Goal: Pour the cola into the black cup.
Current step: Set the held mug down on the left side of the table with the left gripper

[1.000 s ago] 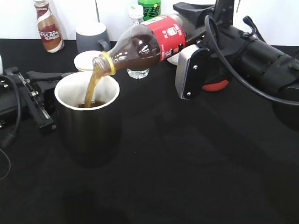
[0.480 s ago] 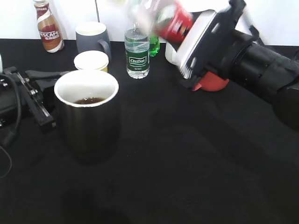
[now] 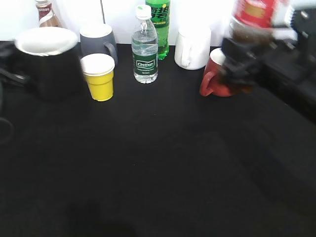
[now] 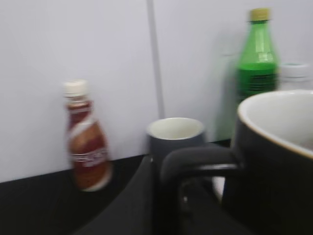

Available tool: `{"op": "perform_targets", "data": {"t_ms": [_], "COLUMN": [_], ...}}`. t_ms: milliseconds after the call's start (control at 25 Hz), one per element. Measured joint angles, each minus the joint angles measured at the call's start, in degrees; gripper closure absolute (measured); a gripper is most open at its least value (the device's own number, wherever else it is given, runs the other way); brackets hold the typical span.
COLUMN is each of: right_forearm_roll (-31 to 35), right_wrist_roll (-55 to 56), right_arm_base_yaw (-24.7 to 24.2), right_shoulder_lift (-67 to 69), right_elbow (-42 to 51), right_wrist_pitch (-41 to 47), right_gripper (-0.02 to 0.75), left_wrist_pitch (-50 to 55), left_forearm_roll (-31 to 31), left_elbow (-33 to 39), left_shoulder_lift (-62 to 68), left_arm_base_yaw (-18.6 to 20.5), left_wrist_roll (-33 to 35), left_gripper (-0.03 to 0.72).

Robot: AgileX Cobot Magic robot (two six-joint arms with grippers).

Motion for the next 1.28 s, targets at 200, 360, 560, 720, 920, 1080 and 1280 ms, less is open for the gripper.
{"op": "perform_targets", "data": {"t_ms": [200, 360, 560, 720, 920, 1080, 1280], "right_forearm_roll": [0.58, 0.35, 0.4, 0.4, 0.4, 0.52, 2.39], "right_wrist_roll": [0.0, 0.0, 0.0, 0.0, 0.0, 0.58, 1.38], "right_arm_base_yaw": [-7.17, -7.29, -7.33, -7.33, -7.33, -7.33, -11.49], "right_shoulder_lift": [-4.25, -4.47, -4.47, -4.47, -4.47, -4.47, -4.47], "right_elbow": [0.7, 0.7, 0.7, 0.7, 0.7, 0.7, -2.05], "right_wrist_pitch": [2.7, 3.67, 3.78, 3.61, 3.44, 3.4, 4.36], "right_gripper": [0.373, 0.373, 0.373, 0.373, 0.373, 0.373, 0.373], "left_wrist_pitch": [0.05, 0.04, 0.15, 0.03, -2.08, -3.87, -3.91], "left_forearm_roll": [-1.69, -1.45, 1.69, 3.28, 2.59, 2.33, -1.27], "left_elbow": [-8.0, -19.19, -27.6, -32.16, -32.78, -27.05, -11.2], "left_shoulder_lift": [7.1, 19.66, 31.15, 35.79, 37.57, 35.49, 20.61], "left_arm_base_yaw": [11.01, 11.7, 11.57, 9.71, 9.05, 9.05, 8.95], "left_wrist_roll": [0.85, 0.4, -2.65, -2.72, -4.03, -4.23, -3.53], "left_gripper": [0.654, 0.654, 0.654, 0.654, 0.564, 0.365, 0.356]}}
